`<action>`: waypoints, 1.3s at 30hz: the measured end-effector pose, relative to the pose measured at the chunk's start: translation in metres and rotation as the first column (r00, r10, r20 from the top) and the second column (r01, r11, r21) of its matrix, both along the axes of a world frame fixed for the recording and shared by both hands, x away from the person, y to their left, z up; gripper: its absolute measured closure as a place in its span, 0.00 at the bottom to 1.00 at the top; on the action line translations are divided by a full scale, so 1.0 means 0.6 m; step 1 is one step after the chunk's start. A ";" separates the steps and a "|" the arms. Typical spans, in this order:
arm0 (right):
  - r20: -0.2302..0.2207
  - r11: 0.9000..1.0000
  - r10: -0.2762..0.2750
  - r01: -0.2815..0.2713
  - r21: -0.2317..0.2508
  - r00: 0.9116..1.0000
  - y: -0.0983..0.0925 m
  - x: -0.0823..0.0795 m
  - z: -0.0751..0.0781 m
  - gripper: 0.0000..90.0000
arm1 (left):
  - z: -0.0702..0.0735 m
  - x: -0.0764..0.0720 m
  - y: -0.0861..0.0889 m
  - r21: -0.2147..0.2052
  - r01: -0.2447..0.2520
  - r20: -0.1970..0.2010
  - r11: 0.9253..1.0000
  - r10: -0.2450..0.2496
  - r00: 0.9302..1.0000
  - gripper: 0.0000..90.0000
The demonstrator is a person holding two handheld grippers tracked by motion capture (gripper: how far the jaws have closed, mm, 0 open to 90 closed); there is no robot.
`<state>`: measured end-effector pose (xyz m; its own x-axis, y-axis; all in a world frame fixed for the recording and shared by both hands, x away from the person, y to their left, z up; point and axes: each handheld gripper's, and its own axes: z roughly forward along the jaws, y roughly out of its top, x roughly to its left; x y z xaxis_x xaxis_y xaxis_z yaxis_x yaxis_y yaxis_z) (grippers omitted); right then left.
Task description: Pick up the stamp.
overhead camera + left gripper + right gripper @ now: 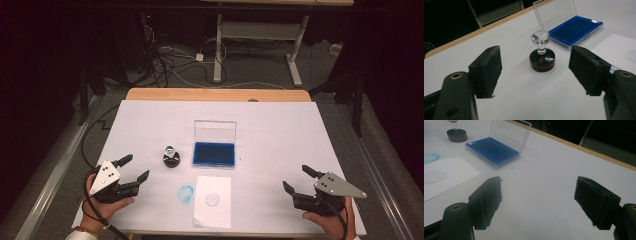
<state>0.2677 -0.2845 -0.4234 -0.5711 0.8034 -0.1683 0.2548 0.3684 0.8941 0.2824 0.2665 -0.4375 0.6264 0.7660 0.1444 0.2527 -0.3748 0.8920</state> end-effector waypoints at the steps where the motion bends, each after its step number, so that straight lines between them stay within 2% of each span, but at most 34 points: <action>1: 0.002 1.000 -0.001 0.001 0.002 1.000 0.000 0.001 0.000 0.25 | -0.001 0.001 -0.001 0.004 0.009 -0.015 1.000 -0.009 1.000 0.29; 6: -0.001 1.000 0.006 -0.006 -0.013 1.000 0.006 0.004 0.003 0.24 | -0.003 0.000 -0.001 0.009 0.021 -0.036 1.000 -0.021 0.999 0.29; 9: -0.012 0.999 0.023 -0.023 -0.030 1.000 0.013 0.008 0.001 0.25 | -0.001 0.002 0.002 0.003 0.042 -0.076 0.999 -0.042 0.996 0.29; 11: -0.014 0.999 0.026 -0.026 -0.039 1.000 0.015 0.008 0.001 0.25 | 0.002 0.005 0.002 0.033 0.045 -0.116 0.998 -0.041 0.992 0.29; 16: -0.032 0.997 0.043 -0.045 -0.056 0.999 0.024 0.007 -0.004 0.25 | 0.025 0.010 0.003 0.057 0.074 -0.141 0.996 -0.066 0.988 0.35; 19: -0.035 0.997 0.044 -0.046 -0.055 0.998 0.025 0.007 -0.004 0.25 | 0.038 0.022 0.000 0.065 0.099 -0.160 0.993 -0.088 0.983 0.35; 20: -0.036 0.997 0.043 -0.045 -0.056 0.998 0.025 0.007 -0.004 0.25 | 0.042 0.028 -0.002 0.079 0.114 -0.180 0.990 -0.098 0.979 0.35; 22: -0.035 0.997 0.042 -0.044 -0.059 0.998 0.024 0.008 -0.005 0.25 | 0.044 0.038 -0.006 0.089 0.102 -0.182 0.991 -0.084 0.980 0.34; 25: -0.034 0.998 0.032 -0.034 -0.053 0.999 0.019 0.009 -0.005 0.25 | 0.044 0.053 -0.011 0.122 0.091 -0.207 0.988 -0.064 0.976 0.31; 27: -0.034 0.998 0.032 -0.034 -0.050 0.999 0.018 0.009 -0.005 0.25 | 0.043 0.063 -0.013 0.131 0.100 -0.227 0.986 -0.068 0.971 0.31; 31: -0.036 0.998 0.027 -0.029 -0.053 0.999 0.017 0.009 -0.005 0.25 | 0.045 0.083 -0.017 0.137 0.095 -0.251 0.986 -0.058 0.966 0.31; 33: -0.037 0.998 0.026 -0.029 -0.057 0.999 0.018 0.009 -0.006 0.25 | 0.046 0.096 -0.020 0.128 0.104 -0.284 0.986 -0.064 0.957 0.31; 35: -0.046 0.997 0.030 -0.033 -0.065 0.998 0.019 0.011 -0.009 0.25 | 0.046 0.108 -0.028 0.136 0.109 -0.309 0.985 -0.063 0.949 0.31; 38: -0.056 0.997 0.031 -0.034 -0.068 0.998 0.021 0.012 -0.012 0.25 | 0.045 0.126 -0.041 0.146 0.142 -0.362 0.979 -0.080 0.929 0.31; 39: -0.060 0.997 0.032 -0.036 -0.070 0.998 0.022 0.013 -0.013 0.25 | 0.044 0.132 -0.047 0.164 0.150 -0.373 0.975 -0.080 0.924 0.31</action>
